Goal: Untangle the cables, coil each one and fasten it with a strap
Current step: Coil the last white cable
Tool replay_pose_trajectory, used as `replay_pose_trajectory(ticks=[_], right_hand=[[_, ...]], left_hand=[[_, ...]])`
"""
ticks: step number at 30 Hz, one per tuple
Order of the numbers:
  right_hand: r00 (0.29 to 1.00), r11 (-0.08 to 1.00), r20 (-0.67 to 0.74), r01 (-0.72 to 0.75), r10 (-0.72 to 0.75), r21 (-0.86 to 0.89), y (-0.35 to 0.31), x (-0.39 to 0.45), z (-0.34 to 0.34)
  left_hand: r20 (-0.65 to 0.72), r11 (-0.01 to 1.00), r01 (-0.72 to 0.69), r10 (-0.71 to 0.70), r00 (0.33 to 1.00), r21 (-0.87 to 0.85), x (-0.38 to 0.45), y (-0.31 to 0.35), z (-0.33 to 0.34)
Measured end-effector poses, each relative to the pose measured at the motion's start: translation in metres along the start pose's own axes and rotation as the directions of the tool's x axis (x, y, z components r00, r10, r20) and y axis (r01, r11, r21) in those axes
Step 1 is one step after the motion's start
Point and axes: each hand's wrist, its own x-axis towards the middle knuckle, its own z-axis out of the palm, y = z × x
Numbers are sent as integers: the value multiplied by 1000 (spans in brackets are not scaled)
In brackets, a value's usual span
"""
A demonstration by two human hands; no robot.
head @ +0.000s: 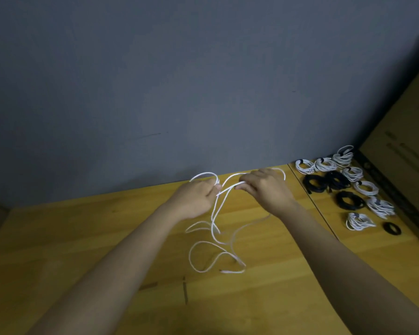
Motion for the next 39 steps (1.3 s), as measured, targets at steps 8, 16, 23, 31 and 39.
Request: replay_pose_trajectory(ticks=[8, 16, 23, 31, 39], right_hand=[[867, 866, 407, -416, 287, 276, 11, -7, 22], [979, 763, 87, -197, 182, 616, -62, -12, 18], [869, 499, 127, -388, 479, 775, -44, -3, 15], [916, 688, 356, -380, 187, 618, -66, 17, 34], [966, 935, 253, -44, -50, 352, -78, -46, 35]], left_hand=[[-6, 1000, -12, 12, 1000, 22, -10, -24, -5], [-155, 987, -80, 58, 986, -138, -3, -11, -8], [36, 805, 44, -28, 999, -591, -10, -17, -16], [-83, 149, -89, 51, 995, -985, -2, 16, -36], [-112, 932, 65, -112, 987, -357, 19, -33, 0]])
